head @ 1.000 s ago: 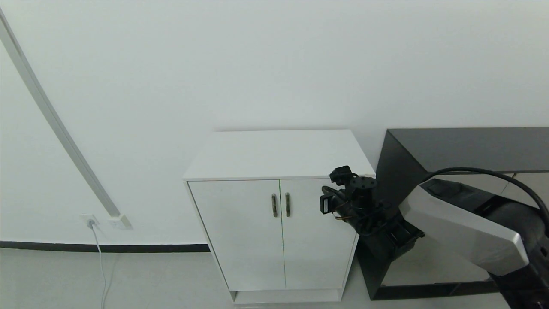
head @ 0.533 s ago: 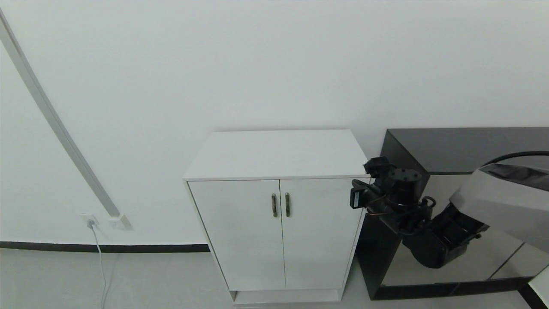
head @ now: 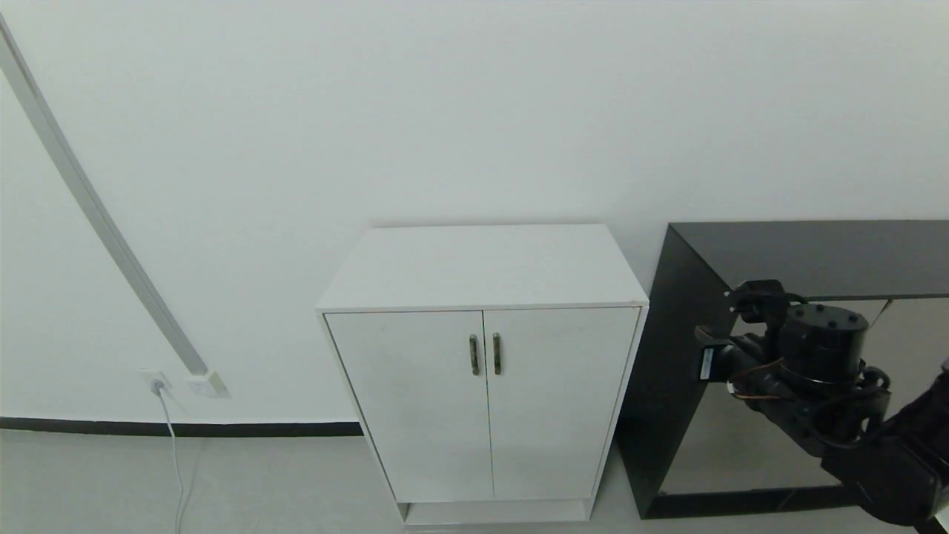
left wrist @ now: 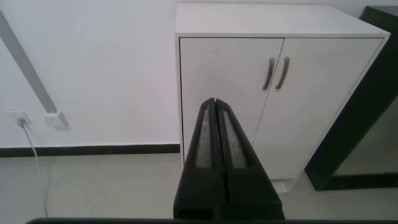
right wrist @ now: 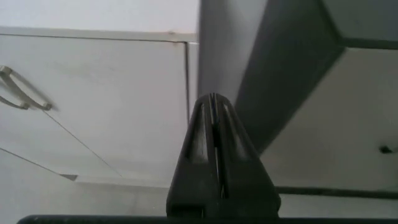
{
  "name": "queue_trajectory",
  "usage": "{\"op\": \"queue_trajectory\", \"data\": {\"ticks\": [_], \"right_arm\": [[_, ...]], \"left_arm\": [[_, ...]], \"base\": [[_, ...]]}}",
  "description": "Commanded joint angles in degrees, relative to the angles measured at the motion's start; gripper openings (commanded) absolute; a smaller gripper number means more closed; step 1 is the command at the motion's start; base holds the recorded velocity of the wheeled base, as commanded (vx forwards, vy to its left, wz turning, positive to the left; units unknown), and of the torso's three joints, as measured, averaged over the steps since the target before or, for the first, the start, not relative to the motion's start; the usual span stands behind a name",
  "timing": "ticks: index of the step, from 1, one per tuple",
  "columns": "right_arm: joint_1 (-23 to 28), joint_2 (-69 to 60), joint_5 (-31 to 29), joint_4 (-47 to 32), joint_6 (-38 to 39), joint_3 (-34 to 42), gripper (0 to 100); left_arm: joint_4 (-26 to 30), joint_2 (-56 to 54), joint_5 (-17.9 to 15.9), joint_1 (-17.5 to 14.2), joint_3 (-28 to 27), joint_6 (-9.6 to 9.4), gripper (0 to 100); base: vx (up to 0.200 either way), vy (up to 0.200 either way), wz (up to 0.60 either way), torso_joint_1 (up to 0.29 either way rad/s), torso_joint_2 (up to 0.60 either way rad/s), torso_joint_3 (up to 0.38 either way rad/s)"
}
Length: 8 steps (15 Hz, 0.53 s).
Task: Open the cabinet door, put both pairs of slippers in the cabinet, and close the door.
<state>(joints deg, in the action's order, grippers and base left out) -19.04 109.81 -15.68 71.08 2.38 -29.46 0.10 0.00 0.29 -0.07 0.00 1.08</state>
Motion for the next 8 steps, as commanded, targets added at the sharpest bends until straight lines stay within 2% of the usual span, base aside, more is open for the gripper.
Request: {"op": "queue_trajectory", "data": {"ticks": [1, 8], "right_arm": [[2.2, -7.2, -0.1, -0.2, -0.4, 5.1, 0], [8.5, -19.6, -0.1, -0.6, -2.9, 15.6, 0]], "left_arm": [[0.0, 0.0, 0.5, 0.0, 0.0, 0.06, 0], [0.0, 0.0, 0.6, 0.0, 0.0, 0.23, 0]], "base": [[0.0, 0.0, 0.0, 0.0, 0.0, 0.0], [0.0, 0.0, 0.0, 0.0, 0.0, 0.0]]}}
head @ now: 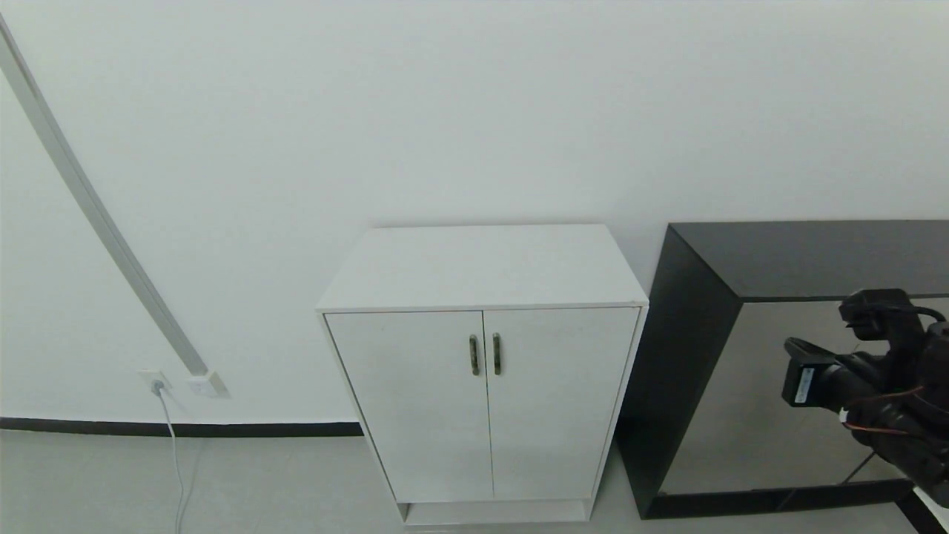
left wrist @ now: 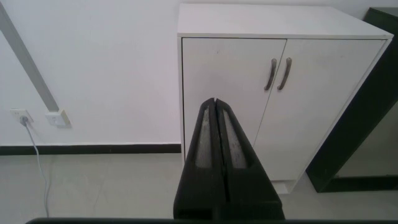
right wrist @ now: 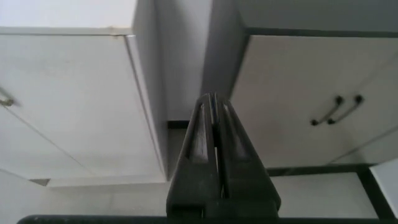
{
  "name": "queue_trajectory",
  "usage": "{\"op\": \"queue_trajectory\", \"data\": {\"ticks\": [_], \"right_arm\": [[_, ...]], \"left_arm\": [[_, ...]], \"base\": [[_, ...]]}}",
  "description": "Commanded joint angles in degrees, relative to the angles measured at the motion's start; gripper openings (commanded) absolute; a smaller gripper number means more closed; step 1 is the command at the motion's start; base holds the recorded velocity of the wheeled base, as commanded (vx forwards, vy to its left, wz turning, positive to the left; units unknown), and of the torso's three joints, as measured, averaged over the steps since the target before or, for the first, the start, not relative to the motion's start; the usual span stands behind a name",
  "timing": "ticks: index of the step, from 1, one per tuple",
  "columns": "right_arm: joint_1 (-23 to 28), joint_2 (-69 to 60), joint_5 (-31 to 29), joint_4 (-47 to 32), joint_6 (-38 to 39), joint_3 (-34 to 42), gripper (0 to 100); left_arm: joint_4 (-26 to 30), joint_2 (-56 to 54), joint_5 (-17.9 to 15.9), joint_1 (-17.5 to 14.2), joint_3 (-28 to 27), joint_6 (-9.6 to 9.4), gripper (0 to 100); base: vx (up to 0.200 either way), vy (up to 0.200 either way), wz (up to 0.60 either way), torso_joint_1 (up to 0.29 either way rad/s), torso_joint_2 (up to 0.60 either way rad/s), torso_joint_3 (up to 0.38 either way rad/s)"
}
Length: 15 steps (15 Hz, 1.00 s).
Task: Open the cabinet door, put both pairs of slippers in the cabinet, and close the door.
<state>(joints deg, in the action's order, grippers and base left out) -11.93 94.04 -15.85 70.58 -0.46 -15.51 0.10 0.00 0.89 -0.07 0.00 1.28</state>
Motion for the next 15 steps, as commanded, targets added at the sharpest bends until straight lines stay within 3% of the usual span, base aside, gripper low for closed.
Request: {"op": "queue_trajectory", "data": {"ticks": [1, 6, 11, 15], "right_arm": [[4.0, -5.6, 0.2, -1.2, -0.1, 2.6, 0], [11.4, -15.2, 5.7, -5.2, 0.0, 6.9, 0], [11.8, -32.7, 8.4, -23.3, 0.2, 7.9, 0], [12.0, -48.1, 14.4, -40.2, 0.4, 7.9, 0]], "left_arm": [[0.0, 0.0, 0.0, 0.0, 0.0, 0.04, 0], [0.0, 0.0, 0.0, 0.0, 0.0, 0.04, 0], [0.0, 0.1, 0.0, 0.0, 0.0, 0.04, 0], [0.0, 0.0, 0.0, 0.0, 0.0, 0.04, 0]], "base": [[0.0, 0.0, 0.0, 0.0, 0.0, 0.0], [0.0, 0.0, 0.0, 0.0, 0.0, 0.0], [0.0, 0.0, 0.0, 0.0, 0.0, 0.0], [0.0, 0.0, 0.0, 0.0, 0.0, 0.0]]}}
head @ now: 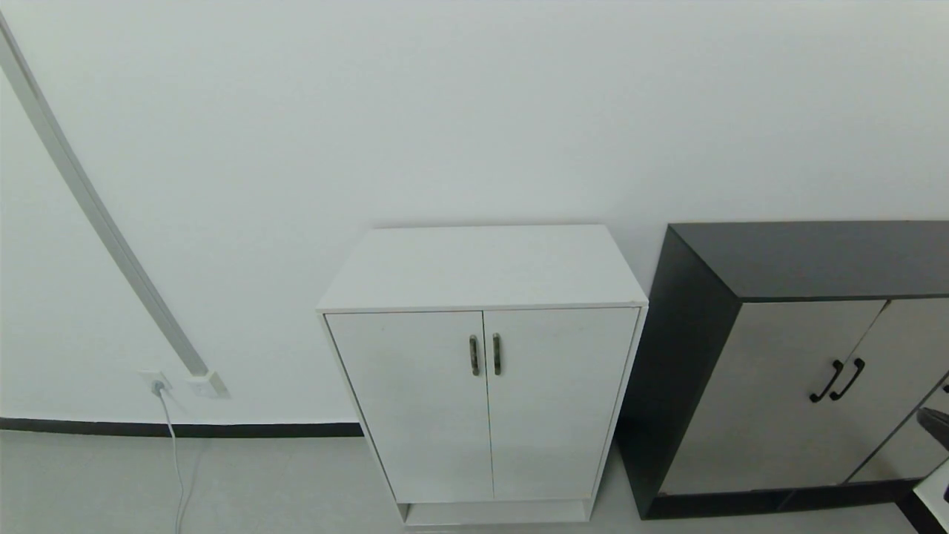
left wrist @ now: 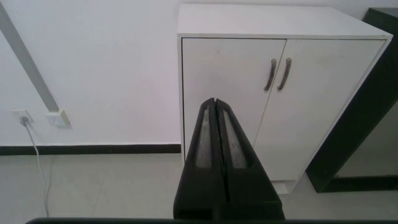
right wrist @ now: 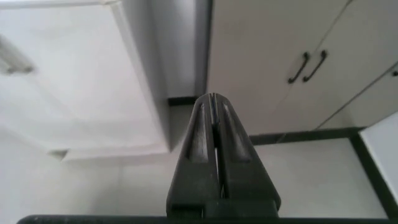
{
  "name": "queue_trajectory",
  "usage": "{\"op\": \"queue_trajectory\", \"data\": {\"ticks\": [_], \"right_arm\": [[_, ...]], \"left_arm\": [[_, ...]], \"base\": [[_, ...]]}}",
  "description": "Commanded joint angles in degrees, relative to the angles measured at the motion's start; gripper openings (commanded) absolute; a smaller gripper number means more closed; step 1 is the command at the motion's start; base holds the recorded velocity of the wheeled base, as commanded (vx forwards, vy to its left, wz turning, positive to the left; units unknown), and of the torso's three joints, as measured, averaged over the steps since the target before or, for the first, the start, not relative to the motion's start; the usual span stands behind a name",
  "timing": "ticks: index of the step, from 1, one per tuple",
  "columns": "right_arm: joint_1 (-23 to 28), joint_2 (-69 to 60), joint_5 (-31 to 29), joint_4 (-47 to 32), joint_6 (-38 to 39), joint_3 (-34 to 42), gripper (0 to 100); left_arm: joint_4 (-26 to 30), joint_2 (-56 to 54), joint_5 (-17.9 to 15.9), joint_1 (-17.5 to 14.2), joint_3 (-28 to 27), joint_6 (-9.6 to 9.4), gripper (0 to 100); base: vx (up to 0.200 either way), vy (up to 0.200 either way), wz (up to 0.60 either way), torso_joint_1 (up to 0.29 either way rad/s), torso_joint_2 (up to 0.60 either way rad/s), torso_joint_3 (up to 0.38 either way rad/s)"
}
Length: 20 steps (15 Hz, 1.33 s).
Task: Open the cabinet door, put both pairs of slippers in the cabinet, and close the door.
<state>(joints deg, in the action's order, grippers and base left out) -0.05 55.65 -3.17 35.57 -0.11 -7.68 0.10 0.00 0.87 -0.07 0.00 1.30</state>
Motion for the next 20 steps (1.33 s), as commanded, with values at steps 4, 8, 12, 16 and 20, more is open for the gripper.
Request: {"op": "queue_trajectory", "data": {"ticks": [4, 8, 12, 16, 20], "right_arm": [[0.0, -20.7, 4.4, -19.4, -0.1, 0.1, 0], [-0.9, -28.5, 8.1, -28.5, -0.2, 3.5, 0], [-3.7, -32.8, 9.1, -29.5, -0.2, 7.7, 0], [-5.8, -36.5, 9.4, -34.1, -0.1, 7.4, 0], [-6.0, -37.1, 9.3, -34.2, 0.1, 7.4, 0]], "left_arm": [[0.0, 0.0, 0.0, 0.0, 0.0, 0.01, 0], [0.0, 0.0, 0.0, 0.0, 0.0, 0.01, 0], [0.0, 0.0, 0.0, 0.0, 0.0, 0.01, 0], [0.0, 0.1, 0.0, 0.0, 0.0, 0.01, 0], [0.0, 0.0, 0.0, 0.0, 0.0, 0.01, 0]], "base": [[0.0, 0.0, 0.0, 0.0, 0.0, 0.0], [0.0, 0.0, 0.0, 0.0, 0.0, 0.0], [0.0, 0.0, 0.0, 0.0, 0.0, 0.0], [0.0, 0.0, 0.0, 0.0, 0.0, 0.0], [0.0, 0.0, 0.0, 0.0, 0.0, 0.0]]}}
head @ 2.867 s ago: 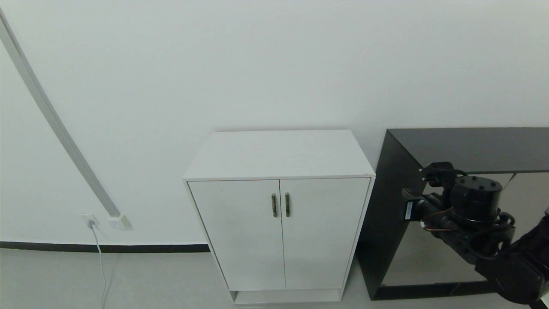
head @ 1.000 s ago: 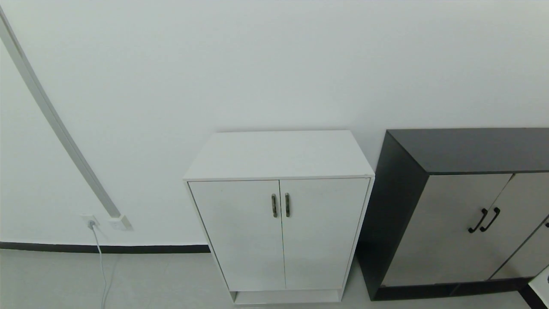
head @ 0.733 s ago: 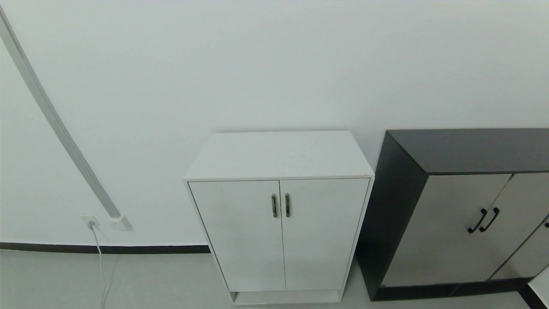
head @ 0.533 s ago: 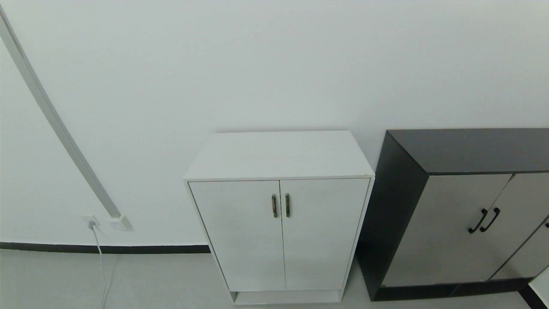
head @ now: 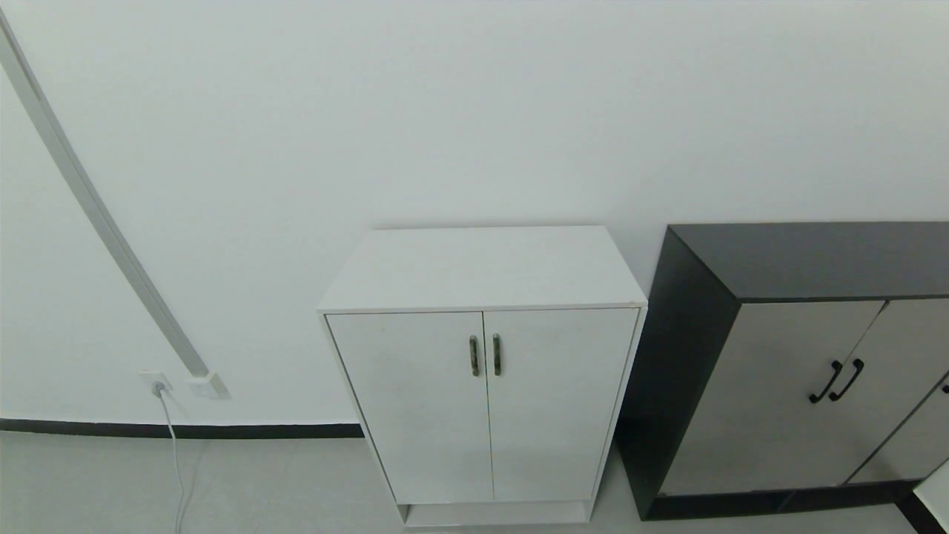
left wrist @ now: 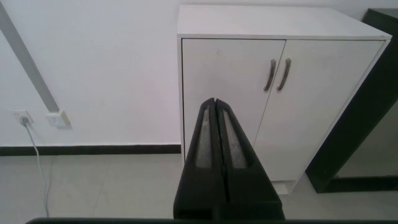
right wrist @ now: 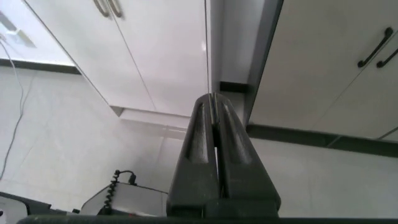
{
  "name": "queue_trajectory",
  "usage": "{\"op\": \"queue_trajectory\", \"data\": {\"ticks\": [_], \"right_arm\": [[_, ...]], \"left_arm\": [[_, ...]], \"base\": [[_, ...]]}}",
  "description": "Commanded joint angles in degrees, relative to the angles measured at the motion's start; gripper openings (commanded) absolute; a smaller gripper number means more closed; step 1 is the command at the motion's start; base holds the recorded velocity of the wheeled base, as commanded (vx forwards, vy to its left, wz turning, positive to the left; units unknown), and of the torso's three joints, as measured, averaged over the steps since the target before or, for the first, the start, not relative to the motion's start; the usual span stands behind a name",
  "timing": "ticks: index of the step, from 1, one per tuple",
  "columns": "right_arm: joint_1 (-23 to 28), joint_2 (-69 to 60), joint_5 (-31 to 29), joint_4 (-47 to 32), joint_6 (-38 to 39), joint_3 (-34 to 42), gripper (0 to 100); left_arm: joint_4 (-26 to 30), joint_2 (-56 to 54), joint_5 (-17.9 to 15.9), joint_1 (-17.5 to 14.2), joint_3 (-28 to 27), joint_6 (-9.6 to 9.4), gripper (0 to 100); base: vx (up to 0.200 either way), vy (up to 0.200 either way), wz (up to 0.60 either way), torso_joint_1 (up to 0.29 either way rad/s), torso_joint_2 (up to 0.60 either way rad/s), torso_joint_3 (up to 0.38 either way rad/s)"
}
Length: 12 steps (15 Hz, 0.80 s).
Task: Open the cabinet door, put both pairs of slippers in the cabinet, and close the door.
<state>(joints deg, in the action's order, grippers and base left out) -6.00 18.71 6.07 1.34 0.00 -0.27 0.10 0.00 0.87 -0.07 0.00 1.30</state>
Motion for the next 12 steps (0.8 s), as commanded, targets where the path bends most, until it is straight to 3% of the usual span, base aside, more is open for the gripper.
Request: {"op": "queue_trajectory", "data": {"ticks": [1, 12], "right_arm": [[-0.2, -1.2, -0.6, -0.3, -0.2, -0.1, 0], [5.8, -18.7, -4.0, -1.6, -0.3, 0.2, 0]], "left_arm": [[0.0, 0.0, 0.1, 0.0, 0.0, 0.01, 0], [0.0, 0.0, 0.5, 0.0, 0.0, 0.1, 0]], "base": [[0.0, 0.0, 0.0, 0.0, 0.0, 0.0], [0.0, 0.0, 0.0, 0.0, 0.0, 0.0]]}}
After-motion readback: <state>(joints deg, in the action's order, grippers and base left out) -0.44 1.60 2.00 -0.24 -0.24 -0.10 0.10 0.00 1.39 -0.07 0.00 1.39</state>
